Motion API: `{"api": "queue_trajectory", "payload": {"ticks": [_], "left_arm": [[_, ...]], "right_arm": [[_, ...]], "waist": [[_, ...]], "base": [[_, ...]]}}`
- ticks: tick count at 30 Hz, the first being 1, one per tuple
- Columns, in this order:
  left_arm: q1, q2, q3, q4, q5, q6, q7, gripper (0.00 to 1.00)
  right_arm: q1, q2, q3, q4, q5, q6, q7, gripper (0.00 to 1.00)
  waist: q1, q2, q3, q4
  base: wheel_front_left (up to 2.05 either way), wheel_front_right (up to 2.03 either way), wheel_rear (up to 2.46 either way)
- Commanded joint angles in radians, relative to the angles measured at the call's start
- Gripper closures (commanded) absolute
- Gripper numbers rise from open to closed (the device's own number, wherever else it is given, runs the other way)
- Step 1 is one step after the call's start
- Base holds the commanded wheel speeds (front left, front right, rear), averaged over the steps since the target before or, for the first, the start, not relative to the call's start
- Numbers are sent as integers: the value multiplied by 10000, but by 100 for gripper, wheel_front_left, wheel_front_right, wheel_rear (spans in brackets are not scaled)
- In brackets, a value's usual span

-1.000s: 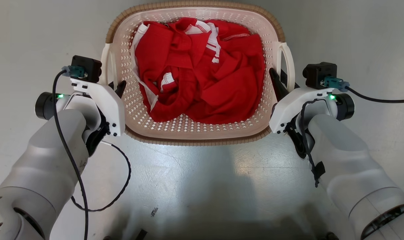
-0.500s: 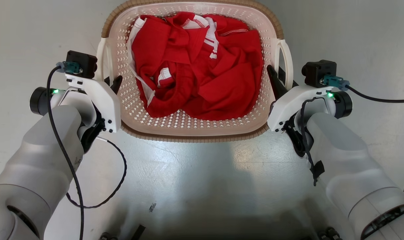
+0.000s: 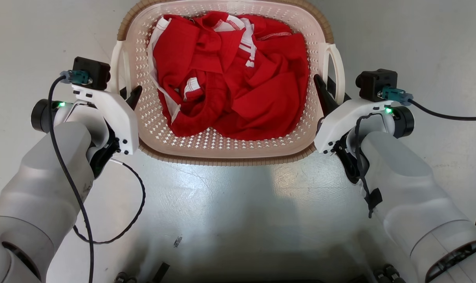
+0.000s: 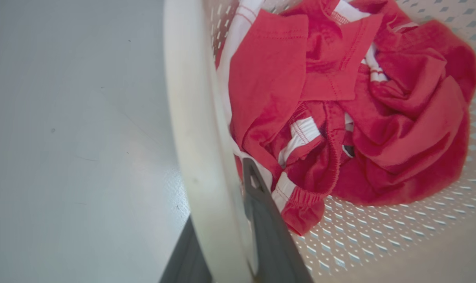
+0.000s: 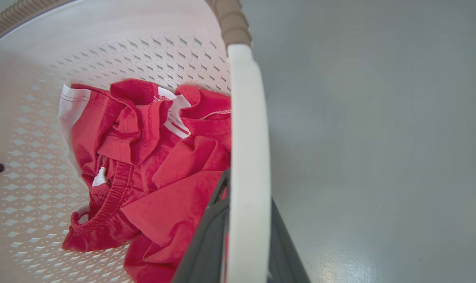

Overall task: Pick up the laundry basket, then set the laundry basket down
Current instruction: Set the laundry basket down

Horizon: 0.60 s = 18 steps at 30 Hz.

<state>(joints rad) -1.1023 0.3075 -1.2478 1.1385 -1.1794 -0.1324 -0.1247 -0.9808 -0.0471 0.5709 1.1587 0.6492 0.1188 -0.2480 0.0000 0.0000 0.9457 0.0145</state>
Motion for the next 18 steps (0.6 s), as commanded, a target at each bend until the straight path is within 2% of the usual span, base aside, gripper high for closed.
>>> {"api": "queue_trajectory", "payload": {"ticks": [1,6,11,13,16,18], "left_arm": [[-156,669,86,172,96,18,-87,100],[-147,656,63,146,75,18,-97,100],[-147,647,49,114,38,18,-95,100],[-155,638,46,101,22,18,-106,85],[-161,620,40,69,-5,18,-116,75],[-162,615,38,52,-18,18,-116,73]], "right_arm": [[670,-31,189,-6,-18,119,-137,100],[618,-31,174,55,-8,119,-137,98],[579,-31,140,95,-18,119,-137,84],[565,-31,125,111,-26,119,-137,72],[548,-31,103,124,-39,119,-137,66],[544,-31,98,130,-44,119,-137,65]], "waist": [[0,0,16,-4],[0,0,57,1],[0,0,67,18],[0,0,76,34],[0,0,86,60],[0,0,90,69]], "base": [[0,0,0],[0,0,0],[0,0,0],[0,0,0],[0,0,0],[0,0,0]]}}
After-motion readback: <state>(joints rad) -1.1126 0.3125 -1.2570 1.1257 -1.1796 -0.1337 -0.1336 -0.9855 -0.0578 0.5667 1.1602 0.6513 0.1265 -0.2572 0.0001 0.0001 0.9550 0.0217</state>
